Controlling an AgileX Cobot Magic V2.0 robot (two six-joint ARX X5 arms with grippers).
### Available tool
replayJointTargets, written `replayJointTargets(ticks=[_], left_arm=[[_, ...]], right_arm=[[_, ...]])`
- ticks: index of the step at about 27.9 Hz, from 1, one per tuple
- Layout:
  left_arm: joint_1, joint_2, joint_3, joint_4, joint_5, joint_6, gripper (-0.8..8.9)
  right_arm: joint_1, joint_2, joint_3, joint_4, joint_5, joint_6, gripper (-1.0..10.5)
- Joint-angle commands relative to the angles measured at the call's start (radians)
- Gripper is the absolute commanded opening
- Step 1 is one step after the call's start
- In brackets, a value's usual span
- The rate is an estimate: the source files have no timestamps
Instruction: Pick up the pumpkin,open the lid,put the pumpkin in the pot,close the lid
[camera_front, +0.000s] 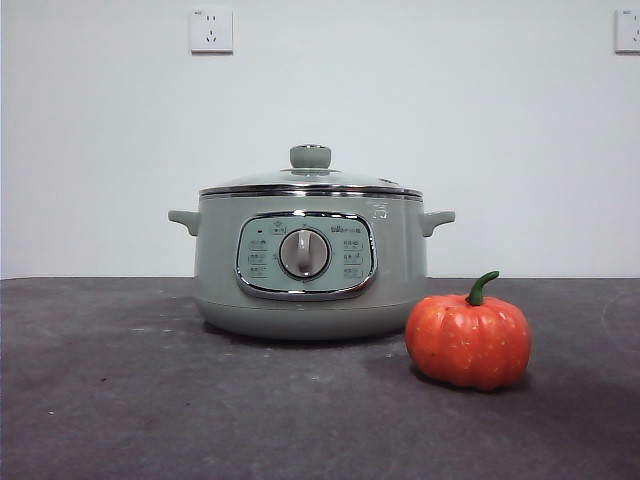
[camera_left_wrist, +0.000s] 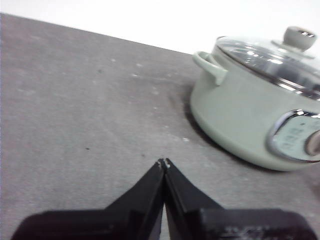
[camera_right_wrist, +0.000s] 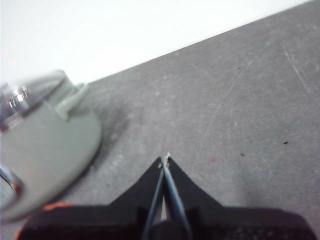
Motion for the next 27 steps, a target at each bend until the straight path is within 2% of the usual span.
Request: replayJointTargets(ticks=[1, 5, 10, 13, 20, 24, 27], left_arm=[[0.002, -0.002, 0.049, -0.016, 0.013, -0.048, -0.08], [0.002, 0.023, 0.137, -0.080, 0.023, -0.053, -0.08], [0.002, 0.127, 0.266, -0.147, 0.119, -0.047, -0.08], [0.002, 0.216, 0.360, -0.201, 0.187, 0.000, -0.08], [0.002, 0.443, 0.610, -0.398, 0.369, 0.170, -0.08], [0.000, 0.535, 0.723, -0.502, 0.453, 0.250, -0.08], [0.000, 0.577, 0.781, -0.571, 0.492, 0.288, -0.08]], right_arm=[[0.003, 0.031, 0.053, 0.013, -0.002, 0.062, -0.1], [0.003, 0.127, 0.150, 0.011, -0.034, 0.056, -0.1], [0.003, 0.297, 0.332, -0.092, -0.127, 0.008, -0.1], [0.003, 0.412, 0.470, -0.198, -0.226, -0.066, -0.1], [0.006, 0.659, 0.819, -0.548, -0.451, -0.303, -0.1], [0.038, 0.758, 0.974, -0.736, -0.477, -0.405, -0.1], [0.073, 0.798, 1.031, -0.829, -0.474, -0.447, -0.1]])
